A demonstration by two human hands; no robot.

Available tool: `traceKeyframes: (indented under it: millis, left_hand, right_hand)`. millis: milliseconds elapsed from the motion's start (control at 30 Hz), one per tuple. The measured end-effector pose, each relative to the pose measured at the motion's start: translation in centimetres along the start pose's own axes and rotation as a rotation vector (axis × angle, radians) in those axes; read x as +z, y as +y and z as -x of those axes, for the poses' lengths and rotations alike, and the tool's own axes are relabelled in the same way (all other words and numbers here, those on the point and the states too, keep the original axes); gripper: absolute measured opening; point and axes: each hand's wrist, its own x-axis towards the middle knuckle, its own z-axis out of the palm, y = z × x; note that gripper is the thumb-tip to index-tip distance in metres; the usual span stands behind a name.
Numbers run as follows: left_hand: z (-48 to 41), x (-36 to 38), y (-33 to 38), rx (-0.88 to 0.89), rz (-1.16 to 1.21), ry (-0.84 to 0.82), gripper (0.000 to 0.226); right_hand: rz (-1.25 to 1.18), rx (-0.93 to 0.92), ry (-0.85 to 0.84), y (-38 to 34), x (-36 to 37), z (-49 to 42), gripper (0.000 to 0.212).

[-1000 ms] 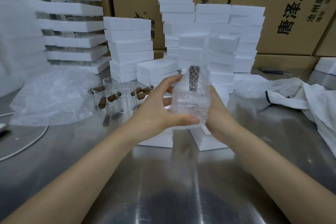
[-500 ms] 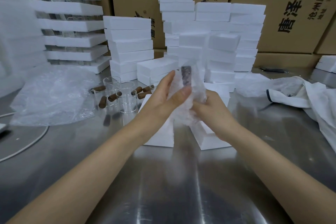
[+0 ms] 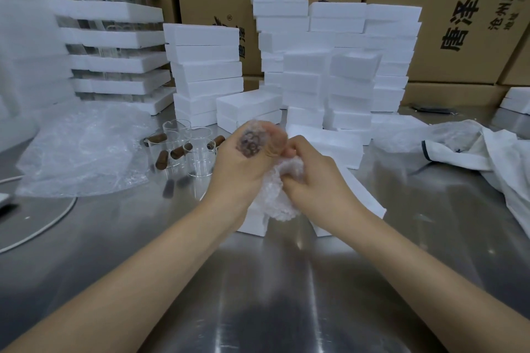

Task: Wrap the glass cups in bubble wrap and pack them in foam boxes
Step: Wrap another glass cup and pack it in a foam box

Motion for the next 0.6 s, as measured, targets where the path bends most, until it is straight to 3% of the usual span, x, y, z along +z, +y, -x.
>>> traceKeyframes:
  millis: [233,367,433,600]
  left_hand:
    - [-0.2,-0.2,0.3,-0.024,0.094,0.225,0.047]
    - [-1.5,-1.5,1.1,-0.153,0.265,0.296,0.041]
    - [-1.9,-1.8,1.3,-0.186,0.248,0.238,0.038]
    - [-1.5,-1.5,0.9,-0.271,-0.116,-0.149,0.078]
  right_hand:
    - [-0.053,-0.012,-0.017,-0.9,0.9,0.6,0.031]
    - [-0.347,0.064,-0.163,-1.3,0.4,0.2,0.033]
    - [-0.517,0.126,-0.212,-0.9,0.1,-0.1,0.034]
    - [-0.730,0.191,-0.128,0.2,-0.7,-0.9,0.030]
